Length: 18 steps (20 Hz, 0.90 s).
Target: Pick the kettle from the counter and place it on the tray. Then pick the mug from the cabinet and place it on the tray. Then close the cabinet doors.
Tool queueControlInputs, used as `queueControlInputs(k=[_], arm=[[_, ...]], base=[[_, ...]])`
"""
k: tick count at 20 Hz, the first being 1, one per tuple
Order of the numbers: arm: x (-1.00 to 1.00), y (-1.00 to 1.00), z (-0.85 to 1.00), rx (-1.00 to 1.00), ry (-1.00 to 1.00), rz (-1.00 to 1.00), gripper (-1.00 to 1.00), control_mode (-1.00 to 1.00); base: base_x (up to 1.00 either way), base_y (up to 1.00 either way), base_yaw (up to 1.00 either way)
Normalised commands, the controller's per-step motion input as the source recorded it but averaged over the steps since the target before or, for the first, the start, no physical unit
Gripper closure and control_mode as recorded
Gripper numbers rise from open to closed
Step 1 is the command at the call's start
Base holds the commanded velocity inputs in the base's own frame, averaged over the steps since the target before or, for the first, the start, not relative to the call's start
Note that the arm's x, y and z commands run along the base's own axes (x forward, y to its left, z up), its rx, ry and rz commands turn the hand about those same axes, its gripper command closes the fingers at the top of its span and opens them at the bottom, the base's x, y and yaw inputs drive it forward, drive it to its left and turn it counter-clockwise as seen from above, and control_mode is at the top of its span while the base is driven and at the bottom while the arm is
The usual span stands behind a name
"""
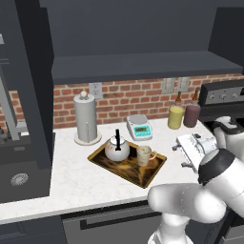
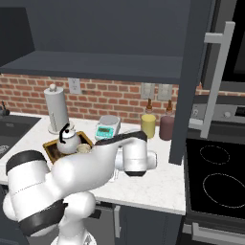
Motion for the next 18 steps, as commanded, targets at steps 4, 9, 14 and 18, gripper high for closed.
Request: queueControlInputs(k=[4,9,14,18], arm=[[-0.31,-0.23,0.72,0.07,-0.15,-0.04,-1.0,-1.0],[-0.22,-0.29,0.59,0.11,-0.1,-0.05,-1.0,-1.0],[-0.18,-0.48,0.29,0.12,-0.08,-0.01,-1.0,-1.0],[-0.22,-0.66,0.27,0.15,-0.12,0.0,-1.0,-1.0]], base=[[0.0,0.0,0.0],[0.0,0.0,0.0],[0.0,0.0,0.0],[0.0,0.0,0.0]])
